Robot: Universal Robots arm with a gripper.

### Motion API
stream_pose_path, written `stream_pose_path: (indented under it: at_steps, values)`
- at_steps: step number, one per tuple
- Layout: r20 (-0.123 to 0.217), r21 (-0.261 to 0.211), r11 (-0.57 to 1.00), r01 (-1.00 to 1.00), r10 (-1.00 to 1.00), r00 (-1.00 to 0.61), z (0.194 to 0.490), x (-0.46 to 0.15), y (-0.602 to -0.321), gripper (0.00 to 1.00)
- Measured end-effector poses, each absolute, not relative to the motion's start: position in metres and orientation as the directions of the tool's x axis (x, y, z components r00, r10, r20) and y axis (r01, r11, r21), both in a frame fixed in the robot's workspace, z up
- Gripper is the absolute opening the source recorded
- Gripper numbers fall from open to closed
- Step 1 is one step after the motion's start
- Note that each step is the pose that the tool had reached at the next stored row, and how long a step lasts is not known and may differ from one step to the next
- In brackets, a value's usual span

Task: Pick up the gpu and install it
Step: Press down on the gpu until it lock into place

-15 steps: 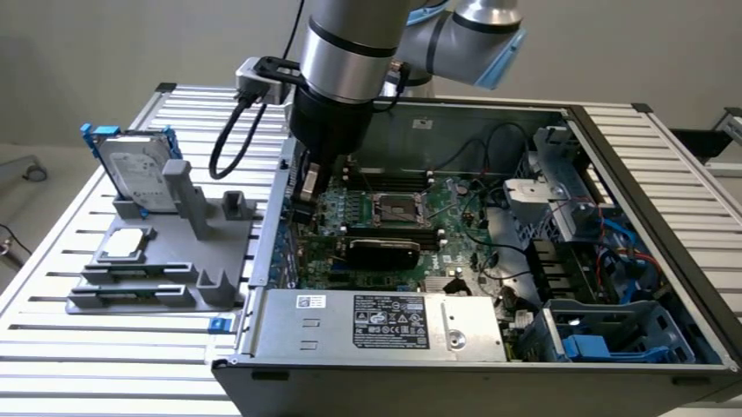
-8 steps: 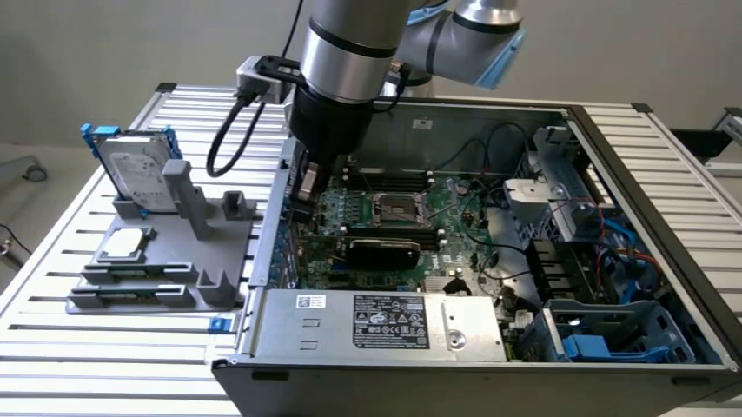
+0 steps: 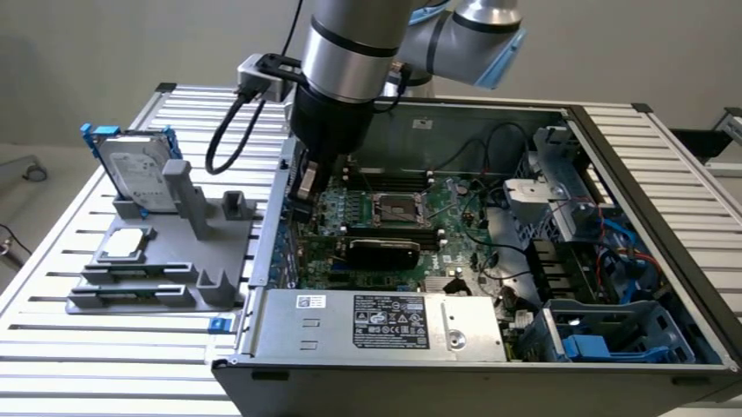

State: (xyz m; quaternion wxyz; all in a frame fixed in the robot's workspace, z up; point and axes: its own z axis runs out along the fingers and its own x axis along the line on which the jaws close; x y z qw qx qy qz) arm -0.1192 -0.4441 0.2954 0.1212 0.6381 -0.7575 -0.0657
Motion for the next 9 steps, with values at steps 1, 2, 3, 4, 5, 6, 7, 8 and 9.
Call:
stream_pose_path:
  at_steps: [1, 2, 3, 4, 5, 6, 7, 8, 9]
  values:
    - [0.101, 0.255, 0.178, -0.950, -0.982, -0.157, 0.2954, -0.1189, -0.4441, 0.11]
    - [0.102, 0.255, 0.180, -0.950, -0.982, -0.159, 0.2954, -0.1187, -0.4441, 0.11]
    - [0.103, 0.255, 0.182, -0.950, -0.982, -0.160, 0.2954, -0.1185, -0.4441, 0.11]
    - [0.105, 0.255, 0.183, -0.949, -0.981, -0.161, 0.2954, -0.1184, -0.4441, 0.11]
    - [0.106, 0.255, 0.185, -0.949, -0.981, -0.162, 0.2954, -0.1184, -0.4441, 0.11]
    - [0.108, 0.255, 0.186, -0.949, -0.981, -0.163, 0.2954, -0.1183, -0.4441, 0.11]
    - [0.110, 0.256, 0.187, -0.948, -0.980, -0.164, 0.2953, -0.1183, -0.4441, 0.11]
    - [0.112, 0.256, 0.189, -0.948, -0.980, -0.165, 0.2954, -0.1183, -0.4441, 0.11]
    - [0.114, 0.257, 0.191, -0.947, -0.979, -0.166, 0.2953, -0.1183, -0.4441, 0.11]
